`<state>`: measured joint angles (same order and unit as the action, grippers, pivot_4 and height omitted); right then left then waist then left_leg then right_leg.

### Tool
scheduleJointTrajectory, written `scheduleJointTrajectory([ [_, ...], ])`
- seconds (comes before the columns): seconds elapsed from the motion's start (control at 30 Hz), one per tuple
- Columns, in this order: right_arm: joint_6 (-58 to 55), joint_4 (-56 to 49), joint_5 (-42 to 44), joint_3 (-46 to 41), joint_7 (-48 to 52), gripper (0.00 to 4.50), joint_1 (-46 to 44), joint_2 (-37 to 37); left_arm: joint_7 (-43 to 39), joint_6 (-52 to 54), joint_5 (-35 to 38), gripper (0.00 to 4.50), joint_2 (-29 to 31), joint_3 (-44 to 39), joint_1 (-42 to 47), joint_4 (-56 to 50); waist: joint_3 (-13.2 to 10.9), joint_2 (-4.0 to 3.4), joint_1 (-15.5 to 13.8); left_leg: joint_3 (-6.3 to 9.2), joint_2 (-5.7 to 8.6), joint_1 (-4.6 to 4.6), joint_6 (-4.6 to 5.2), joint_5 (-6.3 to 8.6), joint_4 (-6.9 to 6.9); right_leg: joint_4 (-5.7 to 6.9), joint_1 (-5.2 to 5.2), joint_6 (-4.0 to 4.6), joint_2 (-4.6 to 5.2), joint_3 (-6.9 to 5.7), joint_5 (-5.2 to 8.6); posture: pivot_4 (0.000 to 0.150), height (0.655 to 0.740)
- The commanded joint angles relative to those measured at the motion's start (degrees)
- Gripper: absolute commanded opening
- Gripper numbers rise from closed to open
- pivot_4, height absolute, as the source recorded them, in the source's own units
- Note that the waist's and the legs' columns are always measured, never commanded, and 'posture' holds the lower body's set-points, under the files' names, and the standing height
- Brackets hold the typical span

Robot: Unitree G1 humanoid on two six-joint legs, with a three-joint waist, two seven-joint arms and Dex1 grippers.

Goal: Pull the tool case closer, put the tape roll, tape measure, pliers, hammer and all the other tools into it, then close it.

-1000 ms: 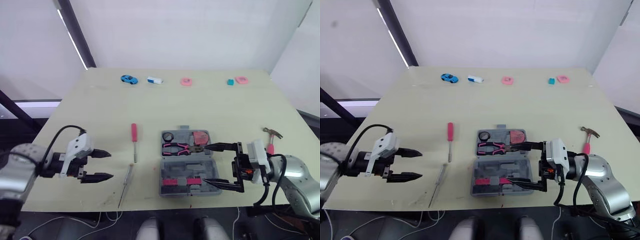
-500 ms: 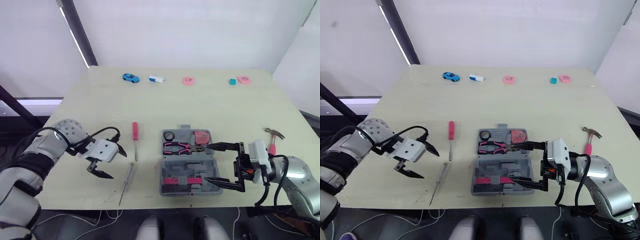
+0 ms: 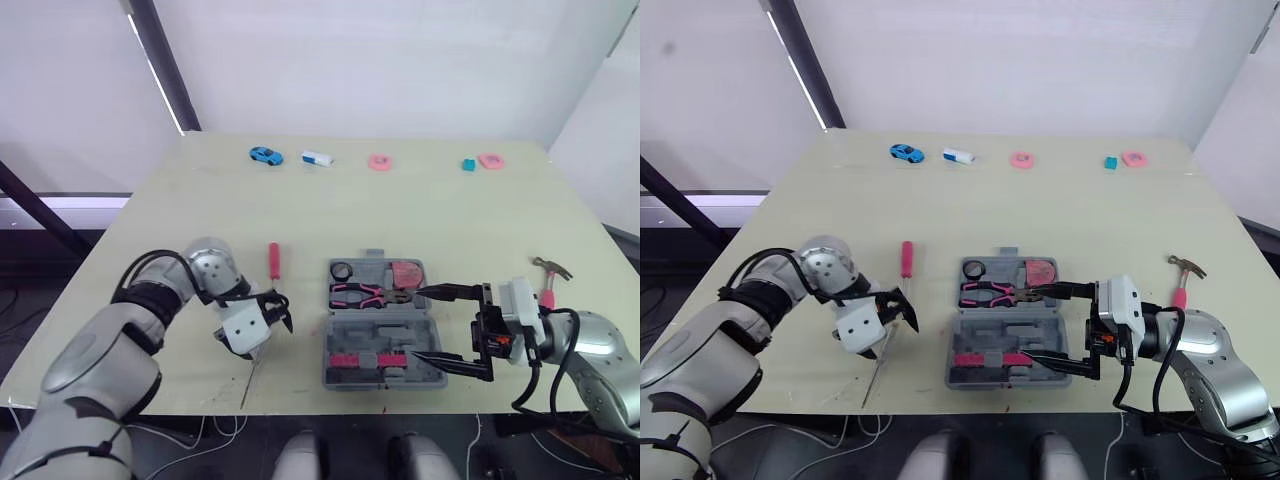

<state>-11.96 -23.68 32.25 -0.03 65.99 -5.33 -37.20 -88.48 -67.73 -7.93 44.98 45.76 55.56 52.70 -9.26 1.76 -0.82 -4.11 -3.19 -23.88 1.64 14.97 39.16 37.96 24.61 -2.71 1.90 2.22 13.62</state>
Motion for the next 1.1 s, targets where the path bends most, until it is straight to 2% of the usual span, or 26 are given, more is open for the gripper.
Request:
scheduleJointTrajectory([
  [0.03, 0.19, -1.2, 1.54, -1.36, 0.29, 4.5, -0.64, -0.67, 0.84, -4.74, -4.65, 4.37, -0.93, 0.73, -0.14, 2.37, 0.0, 0.01, 0.02, -0.01, 0.0, 0.0, 0.0, 0.0, 0.02, -0.01, -0.01, -0.05, 0.0, 0.03, -0.03, 0.15, 0.74],
  [0.17, 0.18, -1.08, 1.62, -1.91, 0.5, 4.5, -0.53, -1.08, 4.58, -6.72, -9.76, 2.54, -1.66, -0.04, -0.49, 4.94, 0.1, -0.17, 0.06, -0.05, 0.01, 0.09, 0.02, 0.01, 0.06, 0.02, -0.07, -0.09, 0.0, 0.1, -0.07, 0.15, 0.74],
  [0.27, 0.28, -0.84, 1.64, -2.08, 0.52, 4.5, -0.42, -1.29, 5.04, -7.02, -9.22, 1.17, -1.19, -0.67, -1.45, 5.29, 0.22, -0.37, -0.09, 0.0, 0.01, 0.13, 0.03, 0.01, 0.06, 0.05, -0.13, -0.08, 0.0, 0.07, -0.07, 0.15, 0.74],
  [0.33, 0.3, -0.54, 1.66, -2.18, 0.71, 4.5, -0.59, -1.36, 4.13, -6.38, -7.34, 0.06, 0.02, -1.24, -1.72, 4.87, 0.24, -0.4, -0.11, 0.01, 0.01, 0.14, 0.03, 0.0, 0.06, 0.05, -0.15, -0.09, 0.01, 0.07, -0.08, 0.15, 0.74],
  [0.47, 0.42, 0.08, 1.56, -2.36, 1.07, 4.5, -0.96, -1.43, 0.14, -1.78, -0.55, 0.0, 3.46, -3.1, -2.89, 0.79, 0.21, -0.36, 0.09, 0.02, 0.0, 0.11, 0.03, 0.0, 0.08, 0.04, -0.15, -0.1, 0.0, 0.06, -0.08, 0.15, 0.74],
  [0.63, 0.63, 0.54, 1.31, -2.35, 1.01, 4.5, -1.19, -1.22, -2.13, 10.74, 7.14, 0.0, 10.38, -9.37, -7.06, -7.81, 0.19, -0.34, 0.45, 0.03, -0.05, 0.08, 0.03, 0.0, 0.07, 0.05, -0.11, -0.1, -0.02, 0.04, -0.08, 0.15, 0.74],
  [0.77, 0.81, 1.01, 1.15, -2.25, 1.03, 4.5, -1.32, -1.12, 1.06, 26.97, 13.37, 0.0, 16.68, -16.51, -16.86, -22.55, 0.19, -0.35, 0.86, 0.01, -0.07, 0.09, 0.03, 0.0, 0.06, 0.05, -0.1, -0.1, -0.01, 0.05, -0.08, 0.15, 0.74],
  [0.83, 0.69, 1.13, 1.11, -2.01, 0.88, 4.5, -1.61, -0.94, 5.92, 37.25, 16.17, 0.0, 19.42, -20.86, -23.89, -32.07, 0.19, -0.35, 0.91, 0.0, -0.07, 0.09, 0.03, 0.01, 0.06, 0.05, -0.11, -0.1, 0.01, 0.05, -0.07, 0.15, 0.74],
  [0.93, 0.43, 1.17, 0.98, -1.35, 1.14, 4.5, -1.99, -1.01, 17.23, 63.27, 24.38, 0.0, 22.02, -29.53, -36.17, -49.76, 0.18, -0.35, 1.33, 0.02, -0.13, 0.08, 0.03, 0.01, 0.06, 0.07, -0.1, -0.12, 0.07, 0.04, -0.07, 0.15, 0.74],
  [1.0, 0.35, 1.19, 0.86, -1.0, 1.44, 4.5, -2.21, -1.14, 22.34, 75.1, 26.92, 0.0, 22.25, -33.91, -40.85, -57.68, 0.17, -0.34, 1.08, 0.1, -0.25, 0.07, 0.03, 0.01, 0.06, 0.11, -0.11, -0.12, 0.09, -0.07, -0.06, 0.15, 0.74],
  [1.1, 0.34, 1.5, 1.03, -0.8, 2.13, 4.5, -2.85, -1.34, 34.36, 96.2, 35.27, 0.0, 20.78, -43.8, -52.46, -70.25, 0.17, -0.34, 1.25, 0.09, -0.12, 0.12, 0.02, 0.0, 0.07, 0.11, -0.12, -0.13, 0.03, -0.11, -0.06, 0.15, 0.74],
])
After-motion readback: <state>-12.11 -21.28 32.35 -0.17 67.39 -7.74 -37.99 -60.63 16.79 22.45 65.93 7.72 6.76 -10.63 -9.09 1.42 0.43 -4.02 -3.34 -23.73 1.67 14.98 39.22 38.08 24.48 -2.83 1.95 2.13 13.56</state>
